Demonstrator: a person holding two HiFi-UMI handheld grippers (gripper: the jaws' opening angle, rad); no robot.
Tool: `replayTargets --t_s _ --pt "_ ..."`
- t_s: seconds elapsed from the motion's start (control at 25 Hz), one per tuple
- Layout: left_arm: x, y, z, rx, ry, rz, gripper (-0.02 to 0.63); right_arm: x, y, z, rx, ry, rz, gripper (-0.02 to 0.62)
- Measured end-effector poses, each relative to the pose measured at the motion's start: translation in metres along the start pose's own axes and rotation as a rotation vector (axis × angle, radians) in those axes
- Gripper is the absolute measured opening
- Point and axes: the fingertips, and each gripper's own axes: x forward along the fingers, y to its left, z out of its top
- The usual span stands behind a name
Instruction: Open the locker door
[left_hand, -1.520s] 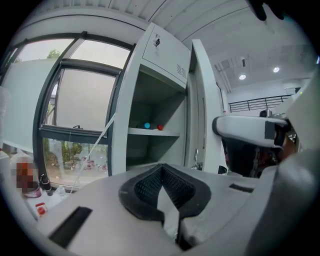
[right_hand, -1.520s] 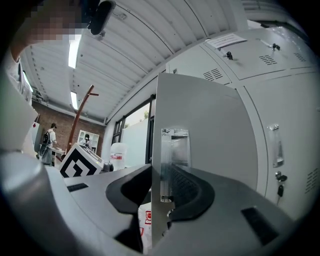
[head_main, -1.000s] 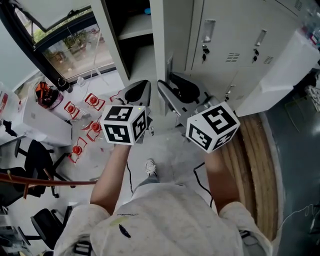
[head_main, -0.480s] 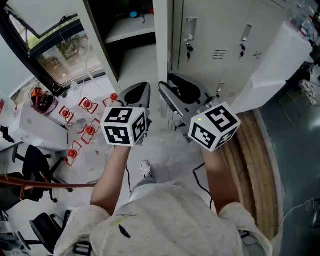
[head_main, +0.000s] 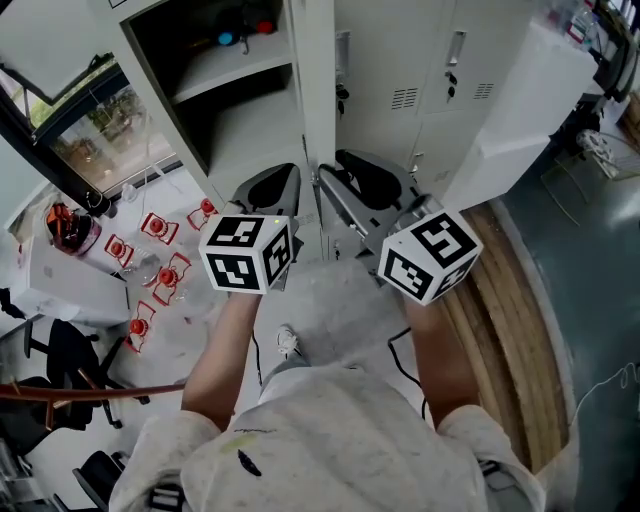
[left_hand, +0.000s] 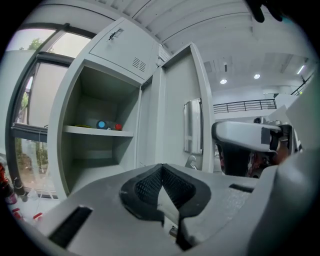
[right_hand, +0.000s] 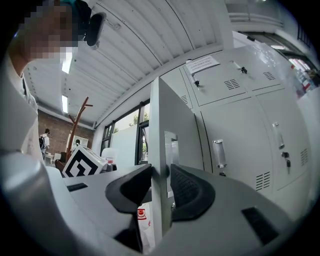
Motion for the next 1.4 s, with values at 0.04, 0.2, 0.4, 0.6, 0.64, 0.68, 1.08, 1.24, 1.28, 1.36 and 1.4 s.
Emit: replayTargets --t_s 0.04,0.2,0.4,0.6,0.64,0.68,1.08,1.24,1.28,1.36,1.4 --pt "0.002 -0.003 0.000 0.000 0.000 -0.010 0.005 -0.002 -0.002 0.000 -0.001 0.002 -0.010 0.113" --pt "0.013 -0.012 0.000 -0.003 0.001 -0.049 0.005 -0.011 -0.010 0.001 -0.007 -0.001 -0.044 0.094" --pt "0.027 -0.029 0.004 0.003 -0.001 -0.109 0.005 -0.023 -0.023 0.003 -0.007 -0.001 -0.101 0.081" --pt "0.040 -0.046 0.010 0.016 -0.004 -0.174 0.005 -0.032 -0.037 0.005 0.003 -0.010 -0.148 0.082" --pt "0.042 -0.047 0.010 0.018 -0.004 -0.183 0.005 -0.033 -0.040 0.005 0.005 -0.013 -0.159 0.082" --pt "0.044 -0.049 0.011 0.020 -0.004 -0.192 0.005 -0.035 -0.043 0.006 0.006 -0.016 -0.171 0.083" --pt "0.066 -0.057 0.010 0.031 0.010 -0.265 0.005 -0.050 -0.084 0.008 0.025 -0.045 -0.307 0.087" --pt "0.076 -0.062 0.010 0.037 0.015 -0.299 0.005 -0.054 -0.100 0.008 0.023 -0.043 -0.356 0.088" --pt "0.078 -0.063 0.010 0.039 0.016 -0.305 0.005 -0.054 -0.103 0.008 0.022 -0.042 -0.368 0.088" --pt "0.082 -0.064 0.011 0.040 0.017 -0.317 0.005 -0.056 -0.110 0.008 0.022 -0.043 -0.388 0.087" --pt "0.084 -0.064 0.011 0.041 0.018 -0.322 0.005 -0.057 -0.113 0.008 0.024 -0.044 -0.396 0.088"
